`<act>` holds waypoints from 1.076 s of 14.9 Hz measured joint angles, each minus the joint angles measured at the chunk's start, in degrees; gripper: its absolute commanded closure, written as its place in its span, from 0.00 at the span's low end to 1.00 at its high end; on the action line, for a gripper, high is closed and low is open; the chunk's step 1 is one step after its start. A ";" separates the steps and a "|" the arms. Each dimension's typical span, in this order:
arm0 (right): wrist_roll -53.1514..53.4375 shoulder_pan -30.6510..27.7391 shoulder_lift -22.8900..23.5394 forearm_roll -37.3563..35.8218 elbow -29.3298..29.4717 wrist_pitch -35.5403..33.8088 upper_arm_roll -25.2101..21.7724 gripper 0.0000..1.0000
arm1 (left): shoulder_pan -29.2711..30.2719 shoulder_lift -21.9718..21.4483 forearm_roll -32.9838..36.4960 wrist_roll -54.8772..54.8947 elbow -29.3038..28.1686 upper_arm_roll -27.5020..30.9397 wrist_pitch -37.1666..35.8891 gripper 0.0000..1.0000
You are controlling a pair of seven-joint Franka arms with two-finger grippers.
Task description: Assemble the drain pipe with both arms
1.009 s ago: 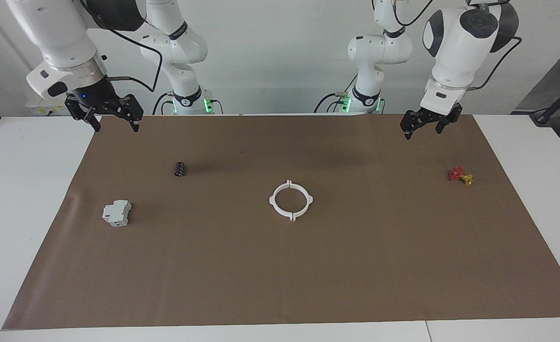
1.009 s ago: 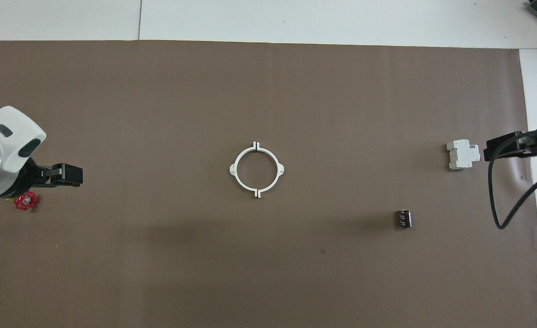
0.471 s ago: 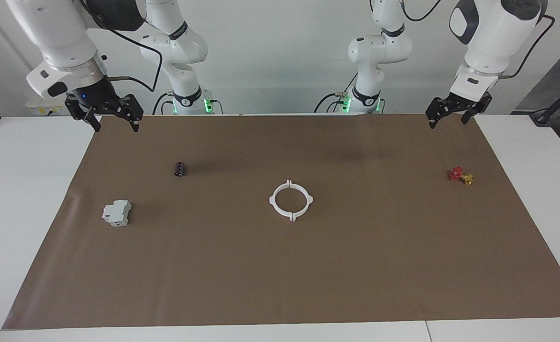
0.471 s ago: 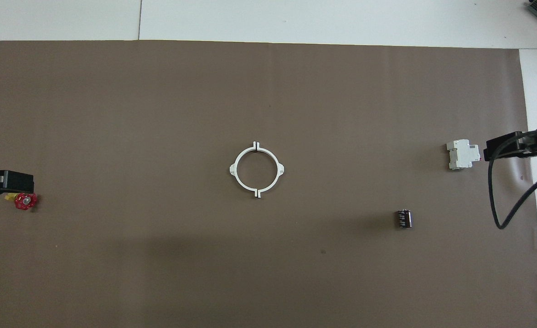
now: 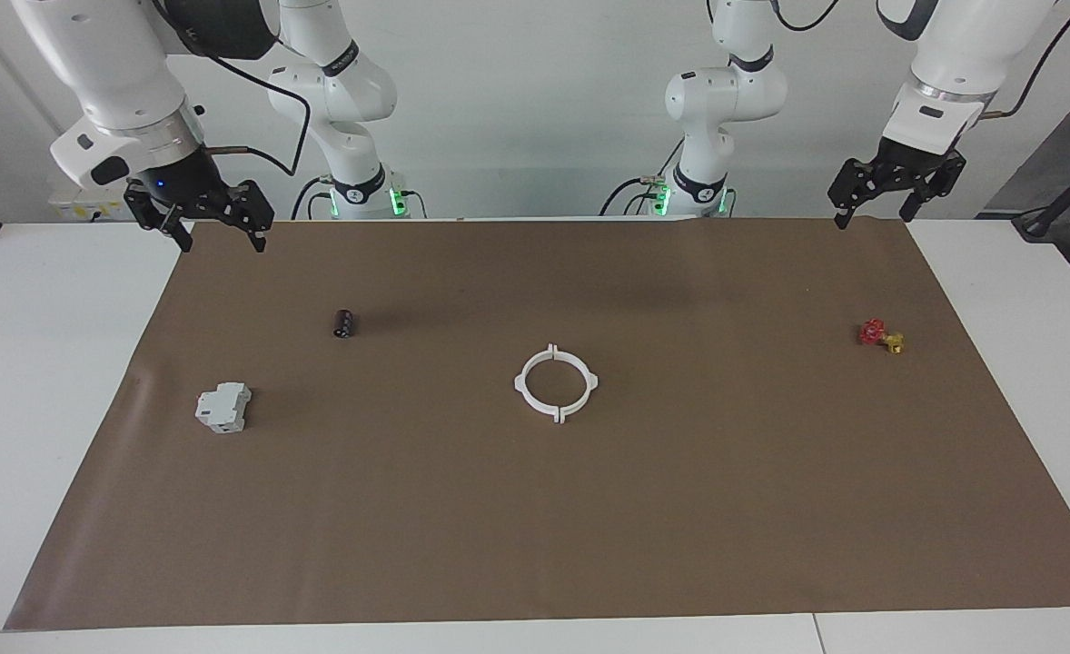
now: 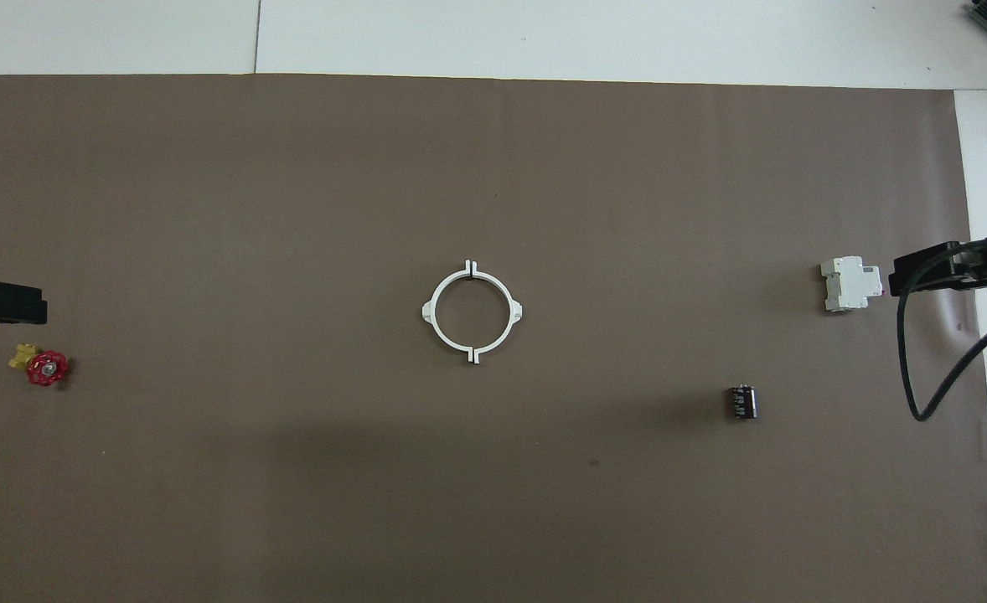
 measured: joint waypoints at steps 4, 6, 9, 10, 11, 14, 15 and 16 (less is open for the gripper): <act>0.00 0.00 0.00 0.00 0.00 0.00 0.00 0.00 | 0.00 0.38 0.00 0.00 0.10 -0.14 -0.12 0.00; 0.00 0.00 0.00 0.00 0.00 0.00 0.00 0.00 | 0.00 0.38 0.00 0.00 0.21 -0.22 -0.36 0.00; 0.00 0.00 0.00 0.00 0.00 0.00 0.00 0.00 | -1.21 1.60 0.00 0.10 0.49 0.91 -0.64 0.00; 0.00 0.00 0.00 0.00 0.00 0.00 0.00 0.00 | -3.44 2.64 0.00 0.15 1.54 3.23 -1.24 0.00; 0.00 0.00 0.00 0.00 0.00 0.00 0.00 0.00 | -6.03 3.88 0.00 0.28 3.53 5.84 -2.49 0.00; 0.00 0.00 0.00 0.00 0.00 0.00 0.00 0.00 | -9.05 6.19 0.00 0.41 9.33 7.94 -7.03 0.00; 0.00 0.00 0.00 0.00 0.00 0.00 0.00 0.00 | -9.49 6.20 0.00 0.41 9.94 7.89 -8.18 0.00; 0.00 0.00 0.00 0.00 0.00 0.00 0.00 0.00 | -9.82 6.20 0.00 0.41 10.35 7.80 -9.17 0.00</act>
